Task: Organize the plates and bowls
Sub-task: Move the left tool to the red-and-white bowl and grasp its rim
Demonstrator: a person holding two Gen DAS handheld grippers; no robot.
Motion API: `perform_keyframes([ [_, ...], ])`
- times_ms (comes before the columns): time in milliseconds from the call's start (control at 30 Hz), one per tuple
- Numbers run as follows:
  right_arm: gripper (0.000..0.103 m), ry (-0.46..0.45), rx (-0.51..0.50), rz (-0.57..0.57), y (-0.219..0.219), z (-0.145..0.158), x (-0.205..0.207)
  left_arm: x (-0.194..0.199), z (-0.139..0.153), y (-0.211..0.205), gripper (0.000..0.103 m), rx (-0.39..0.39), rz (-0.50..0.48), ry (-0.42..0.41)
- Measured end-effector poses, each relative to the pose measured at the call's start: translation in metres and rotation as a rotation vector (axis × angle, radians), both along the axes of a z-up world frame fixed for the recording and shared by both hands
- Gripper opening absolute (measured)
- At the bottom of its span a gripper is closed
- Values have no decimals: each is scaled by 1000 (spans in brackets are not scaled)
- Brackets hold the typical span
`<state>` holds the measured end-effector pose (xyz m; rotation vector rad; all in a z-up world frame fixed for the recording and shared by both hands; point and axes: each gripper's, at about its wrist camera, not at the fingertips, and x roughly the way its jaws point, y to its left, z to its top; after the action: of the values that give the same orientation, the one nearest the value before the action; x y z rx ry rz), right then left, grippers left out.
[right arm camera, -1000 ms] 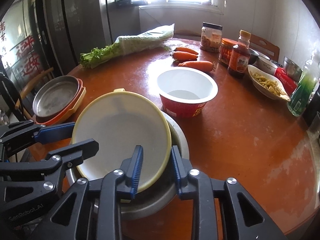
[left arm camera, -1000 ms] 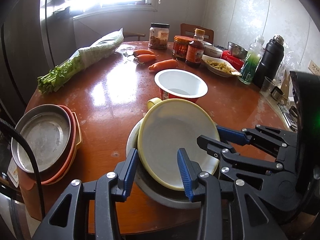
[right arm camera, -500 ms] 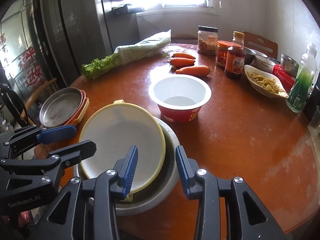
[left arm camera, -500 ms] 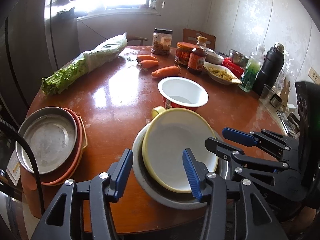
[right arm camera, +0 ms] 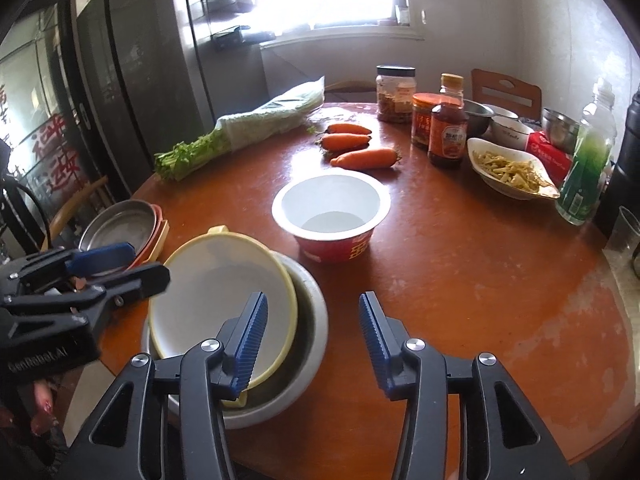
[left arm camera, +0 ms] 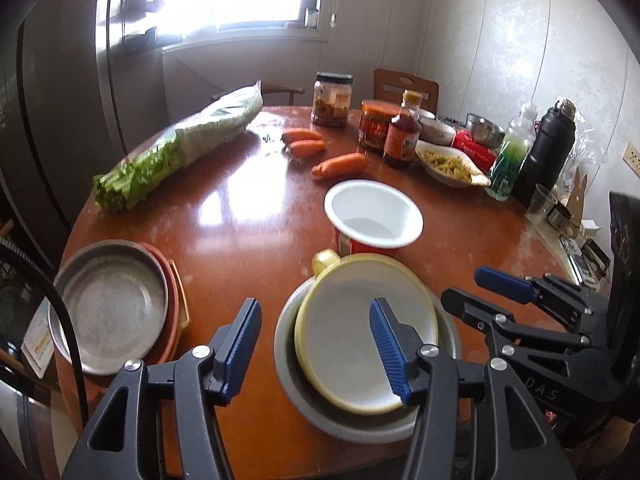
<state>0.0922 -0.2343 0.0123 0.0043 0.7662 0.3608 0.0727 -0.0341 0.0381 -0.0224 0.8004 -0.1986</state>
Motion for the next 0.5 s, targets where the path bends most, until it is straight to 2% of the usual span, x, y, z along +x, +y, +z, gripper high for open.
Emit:
perform_keyframes([
  [133, 54, -14, 17, -23, -9, 10, 8, 16, 15, -4, 63, 9, -1, -22],
  [300, 57, -33, 36, -62, -24, 23, 23, 43, 24, -9, 64, 29, 6, -20],
  [500, 58, -21, 39, -96, -36, 25, 44, 83, 23, -14, 64, 1, 0, 25],
])
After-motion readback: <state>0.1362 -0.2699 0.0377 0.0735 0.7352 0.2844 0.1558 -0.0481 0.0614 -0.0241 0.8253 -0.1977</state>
